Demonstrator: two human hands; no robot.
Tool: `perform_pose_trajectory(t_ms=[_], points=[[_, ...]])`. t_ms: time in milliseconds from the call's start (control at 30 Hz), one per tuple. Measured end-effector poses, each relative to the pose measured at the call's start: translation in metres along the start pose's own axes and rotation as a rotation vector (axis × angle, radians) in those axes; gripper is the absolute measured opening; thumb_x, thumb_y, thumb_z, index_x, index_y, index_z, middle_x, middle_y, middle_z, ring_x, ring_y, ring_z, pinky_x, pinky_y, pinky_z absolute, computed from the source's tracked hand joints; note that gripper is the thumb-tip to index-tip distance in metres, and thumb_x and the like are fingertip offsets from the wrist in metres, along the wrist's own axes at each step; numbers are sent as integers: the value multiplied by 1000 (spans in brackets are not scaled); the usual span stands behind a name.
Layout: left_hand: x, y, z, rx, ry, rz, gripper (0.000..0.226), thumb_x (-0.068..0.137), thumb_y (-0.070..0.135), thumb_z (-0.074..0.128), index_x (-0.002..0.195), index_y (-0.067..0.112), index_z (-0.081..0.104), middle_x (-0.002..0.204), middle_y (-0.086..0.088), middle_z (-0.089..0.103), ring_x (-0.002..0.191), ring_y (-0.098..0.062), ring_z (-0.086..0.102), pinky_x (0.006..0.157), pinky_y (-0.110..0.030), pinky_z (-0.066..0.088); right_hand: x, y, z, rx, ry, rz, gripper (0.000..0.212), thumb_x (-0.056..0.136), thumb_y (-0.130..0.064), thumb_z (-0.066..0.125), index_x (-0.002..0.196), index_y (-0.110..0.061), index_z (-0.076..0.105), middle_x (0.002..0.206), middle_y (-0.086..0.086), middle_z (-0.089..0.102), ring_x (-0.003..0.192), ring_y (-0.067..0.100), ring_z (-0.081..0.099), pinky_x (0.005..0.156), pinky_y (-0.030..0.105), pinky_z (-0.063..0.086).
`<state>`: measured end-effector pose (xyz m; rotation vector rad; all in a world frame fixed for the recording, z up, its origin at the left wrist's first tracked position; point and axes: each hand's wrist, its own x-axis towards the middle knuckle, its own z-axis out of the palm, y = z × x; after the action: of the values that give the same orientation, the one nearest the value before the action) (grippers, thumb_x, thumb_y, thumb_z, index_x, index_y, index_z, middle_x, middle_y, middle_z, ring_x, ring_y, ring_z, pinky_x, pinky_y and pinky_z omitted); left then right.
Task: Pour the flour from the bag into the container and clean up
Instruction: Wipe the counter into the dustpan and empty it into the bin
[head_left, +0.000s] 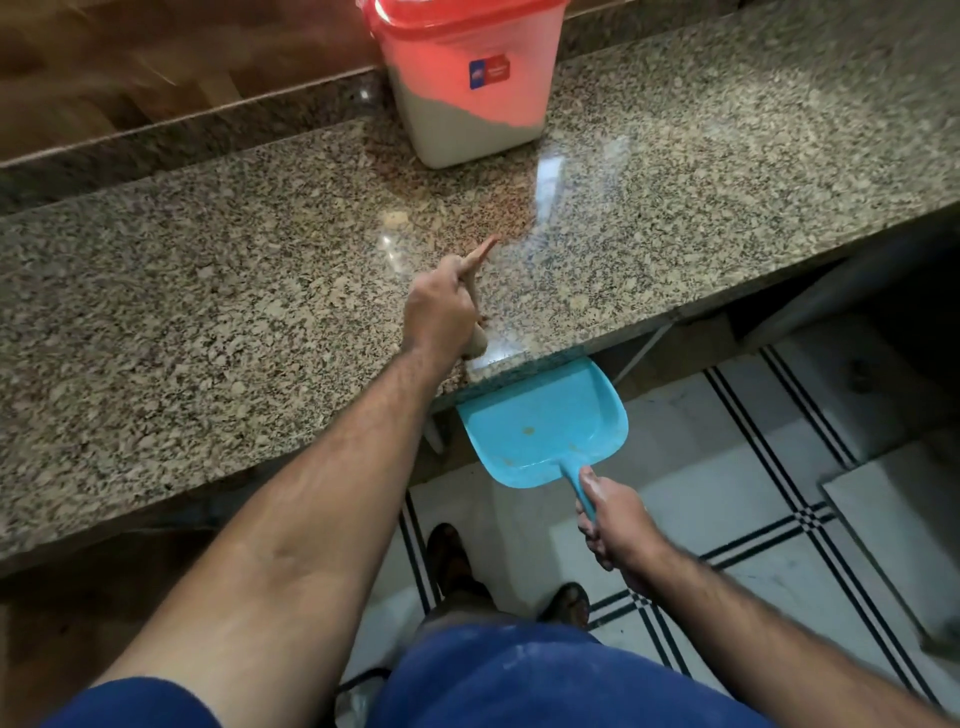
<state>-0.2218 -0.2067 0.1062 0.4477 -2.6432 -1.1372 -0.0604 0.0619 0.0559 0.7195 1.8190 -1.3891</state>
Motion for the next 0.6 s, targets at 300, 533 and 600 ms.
perform_pose_trajectory(t_ms=[300,533,600], points=[[-56,25,67,-35,-383,4,23,115,26,39,124,29,60,99,6,67,69,-8,62,44,-11,45,3,-6,10,1,40,-22,49,108,-57,47,83,-16,58,58,2,48,41,15,33,44,23,25],[-17,16,-7,-217,-258,-173,18,112,24,48,127,22,59,107,-1,69,79,-20,75,59,-40,68,1,-14,-2,7,55,-19,49,109,-57,48,88,-14,61,59,2,49,40,13,33,43,20,24],[-25,-9,-25,-96,-106,-152,15,113,26,45,123,24,57,100,5,67,77,-14,70,57,-35,64,2,-14,-5,6,56,-19,49,109,-57,47,89,-13,61,58,2,49,41,13,33,43,20,24]])
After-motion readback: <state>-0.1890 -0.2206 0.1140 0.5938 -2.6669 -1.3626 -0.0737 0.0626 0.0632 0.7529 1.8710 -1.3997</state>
